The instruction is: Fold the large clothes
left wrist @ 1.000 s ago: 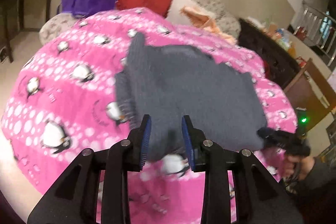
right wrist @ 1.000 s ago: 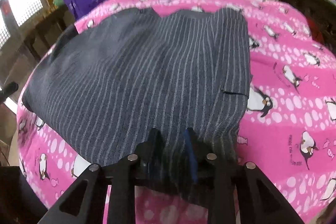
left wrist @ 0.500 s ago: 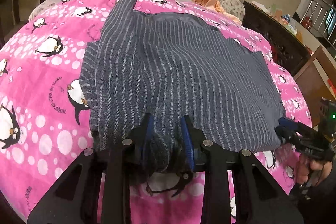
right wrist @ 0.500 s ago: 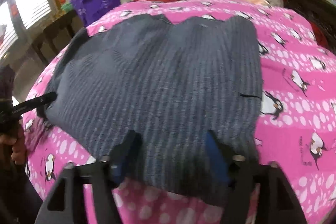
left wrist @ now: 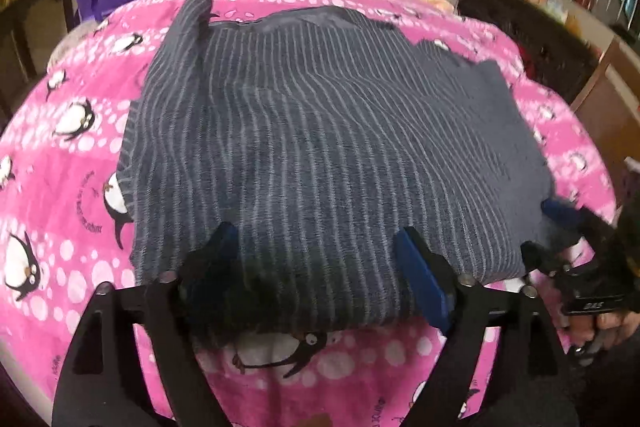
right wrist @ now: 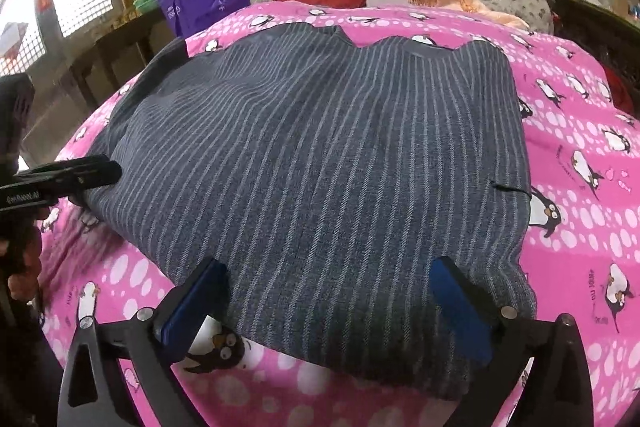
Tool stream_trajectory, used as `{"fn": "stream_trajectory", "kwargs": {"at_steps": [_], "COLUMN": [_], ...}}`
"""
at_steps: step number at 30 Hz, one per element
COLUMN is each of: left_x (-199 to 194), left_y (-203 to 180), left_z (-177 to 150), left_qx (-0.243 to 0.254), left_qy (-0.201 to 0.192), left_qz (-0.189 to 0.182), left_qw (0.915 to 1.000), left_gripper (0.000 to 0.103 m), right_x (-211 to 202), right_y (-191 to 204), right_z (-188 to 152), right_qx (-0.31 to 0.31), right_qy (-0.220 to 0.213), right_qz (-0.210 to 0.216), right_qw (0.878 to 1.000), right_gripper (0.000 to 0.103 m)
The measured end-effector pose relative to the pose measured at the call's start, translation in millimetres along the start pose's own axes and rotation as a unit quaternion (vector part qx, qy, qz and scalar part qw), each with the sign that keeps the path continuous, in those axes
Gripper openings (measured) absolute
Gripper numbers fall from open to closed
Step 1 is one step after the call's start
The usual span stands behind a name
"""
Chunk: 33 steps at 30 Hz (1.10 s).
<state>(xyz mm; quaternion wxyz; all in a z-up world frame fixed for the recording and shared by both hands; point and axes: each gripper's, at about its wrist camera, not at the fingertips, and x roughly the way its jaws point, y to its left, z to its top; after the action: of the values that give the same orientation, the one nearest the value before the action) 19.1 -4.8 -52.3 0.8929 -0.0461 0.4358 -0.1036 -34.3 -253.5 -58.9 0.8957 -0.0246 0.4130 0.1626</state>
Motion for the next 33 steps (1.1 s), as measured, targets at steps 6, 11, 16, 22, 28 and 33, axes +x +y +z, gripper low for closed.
{"fn": "stream_trajectory", "kwargs": {"at_steps": [6, 11, 16, 22, 28, 33], "left_x": [2.3, 1.5, 2.5, 3.0, 2.9, 3.3], "left_y": [-4.6, -3.1, -4.9, -4.7, -5.9, -7.0], "left_z": [-3.0, -0.9, 1.6, 2.9, 3.2, 2.8], "left_qx": [-0.002, -0.017, -0.021, -0.021, -0.021, -0.021], "left_qy": [-0.003, 0.0, 0.006, 0.012, 0.016, 0.018], "left_qz": [0.021, 0.019, 0.022, 0.024, 0.028, 0.032], "left_qw": [0.9998, 0.9997, 0.9995, 0.9994, 0.9993, 0.9991], "left_gripper": [0.088, 0.088, 0.088, 0.088, 0.088, 0.088], "right_x": [0.4, 0.6, 0.5, -0.4, -1.3, -2.2], "right_y": [1.2, 0.5, 0.6, 0.8, 0.8, 1.1], "right_z": [-4.2, -4.8, -5.7, -6.8, -7.6, -7.8], "right_qx": [-0.006, -0.006, -0.006, -0.005, -0.006, -0.006], "right_qy": [-0.013, -0.018, -0.022, -0.026, -0.028, -0.03], "right_qz": [-0.008, -0.006, -0.005, -0.004, -0.004, -0.003], "right_qw": [1.0, 1.0, 1.0, 1.0, 1.0, 1.0], "right_gripper": [0.103, 0.103, 0.103, 0.103, 0.103, 0.103]}}
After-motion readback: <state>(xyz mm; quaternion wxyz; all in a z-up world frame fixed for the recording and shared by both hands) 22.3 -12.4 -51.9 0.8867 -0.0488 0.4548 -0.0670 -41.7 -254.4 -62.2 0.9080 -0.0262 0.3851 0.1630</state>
